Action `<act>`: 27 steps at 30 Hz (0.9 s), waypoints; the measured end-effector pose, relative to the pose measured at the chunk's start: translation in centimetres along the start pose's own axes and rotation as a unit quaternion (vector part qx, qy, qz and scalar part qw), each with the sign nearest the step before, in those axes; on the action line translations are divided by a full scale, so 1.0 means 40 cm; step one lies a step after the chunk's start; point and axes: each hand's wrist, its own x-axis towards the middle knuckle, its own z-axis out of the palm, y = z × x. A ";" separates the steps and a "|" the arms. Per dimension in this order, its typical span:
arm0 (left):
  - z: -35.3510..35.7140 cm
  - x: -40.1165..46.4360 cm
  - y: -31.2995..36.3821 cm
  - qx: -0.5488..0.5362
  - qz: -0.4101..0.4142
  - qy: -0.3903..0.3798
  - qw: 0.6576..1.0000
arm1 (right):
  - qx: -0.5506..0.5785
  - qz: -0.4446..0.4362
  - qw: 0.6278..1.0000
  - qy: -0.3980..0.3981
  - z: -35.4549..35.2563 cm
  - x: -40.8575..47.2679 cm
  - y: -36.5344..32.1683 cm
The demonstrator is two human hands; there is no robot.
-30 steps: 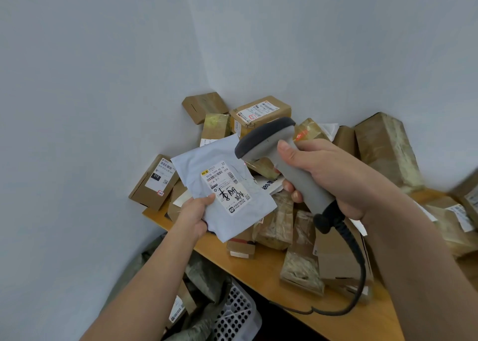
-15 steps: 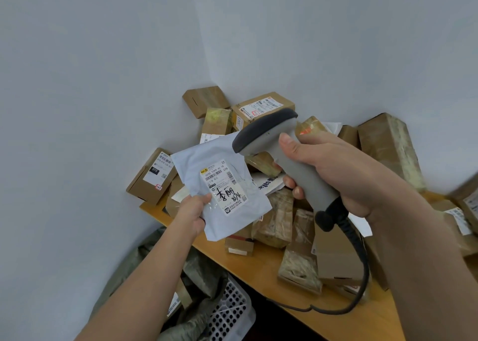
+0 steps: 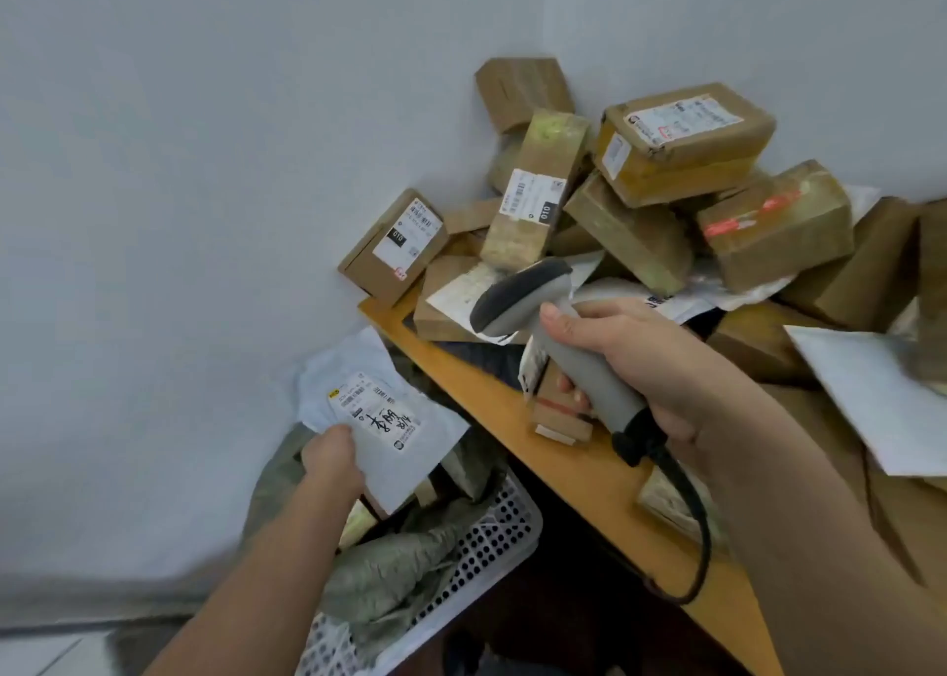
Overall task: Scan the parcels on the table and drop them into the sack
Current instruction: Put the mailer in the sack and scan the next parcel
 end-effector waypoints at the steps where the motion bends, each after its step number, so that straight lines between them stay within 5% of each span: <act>1: -0.032 0.019 -0.022 0.006 0.001 0.020 1.000 | 0.001 0.011 1.000 -0.005 0.028 0.029 0.017; 6: -0.159 0.185 -0.121 -0.020 -0.084 0.074 0.994 | 0.010 0.063 0.998 -0.005 0.150 0.153 0.102; 20: -0.081 0.387 -0.202 0.063 -0.163 0.002 0.985 | 0.082 0.093 0.984 0.126 0.124 0.245 0.217; 27: 0.143 0.178 -0.114 0.200 -0.005 -0.132 0.971 | 0.106 0.075 0.969 0.210 -0.015 0.167 0.152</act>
